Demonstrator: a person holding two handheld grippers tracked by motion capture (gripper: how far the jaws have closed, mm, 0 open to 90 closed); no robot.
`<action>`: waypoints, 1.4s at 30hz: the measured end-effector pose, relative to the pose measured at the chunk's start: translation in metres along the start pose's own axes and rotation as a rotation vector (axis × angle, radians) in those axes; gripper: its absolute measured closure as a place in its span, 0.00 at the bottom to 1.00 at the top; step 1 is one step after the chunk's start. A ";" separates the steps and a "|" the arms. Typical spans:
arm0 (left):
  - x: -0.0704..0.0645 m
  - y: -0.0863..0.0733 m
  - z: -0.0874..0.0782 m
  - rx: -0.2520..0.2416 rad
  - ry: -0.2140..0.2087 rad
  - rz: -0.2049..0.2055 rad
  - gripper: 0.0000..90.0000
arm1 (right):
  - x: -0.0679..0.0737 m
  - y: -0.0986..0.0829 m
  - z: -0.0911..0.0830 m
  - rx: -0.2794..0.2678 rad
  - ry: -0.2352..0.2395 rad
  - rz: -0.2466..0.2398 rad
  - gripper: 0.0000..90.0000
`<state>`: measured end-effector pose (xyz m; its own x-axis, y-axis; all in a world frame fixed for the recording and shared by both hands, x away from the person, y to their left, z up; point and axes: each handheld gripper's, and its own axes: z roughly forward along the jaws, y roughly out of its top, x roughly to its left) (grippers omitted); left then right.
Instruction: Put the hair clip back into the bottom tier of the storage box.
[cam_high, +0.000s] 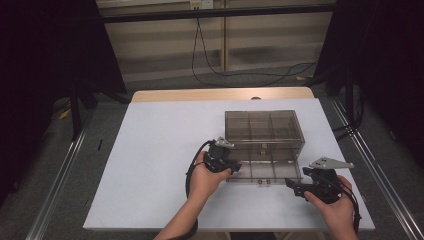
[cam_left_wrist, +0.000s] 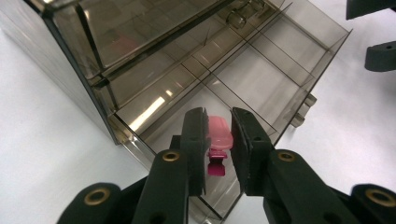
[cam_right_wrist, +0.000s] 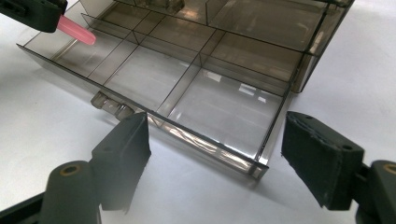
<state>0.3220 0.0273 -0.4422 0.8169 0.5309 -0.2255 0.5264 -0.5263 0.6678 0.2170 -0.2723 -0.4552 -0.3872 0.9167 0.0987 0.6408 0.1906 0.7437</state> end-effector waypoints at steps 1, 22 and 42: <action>0.000 0.000 0.001 0.001 -0.005 -0.003 0.84 | 0.000 0.000 0.000 0.000 -0.001 0.001 0.26; -0.001 -0.001 0.007 0.011 -0.011 0.002 0.78 | 0.000 0.001 -0.002 0.000 -0.004 0.002 0.26; 0.004 0.016 -0.026 0.010 -0.010 0.020 0.83 | 0.004 0.001 0.000 -0.001 0.007 -0.003 0.26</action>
<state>0.3279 0.0381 -0.4142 0.8299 0.5131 -0.2194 0.5118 -0.5434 0.6654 0.2156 -0.2688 -0.4539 -0.3941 0.9135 0.1013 0.6386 0.1929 0.7449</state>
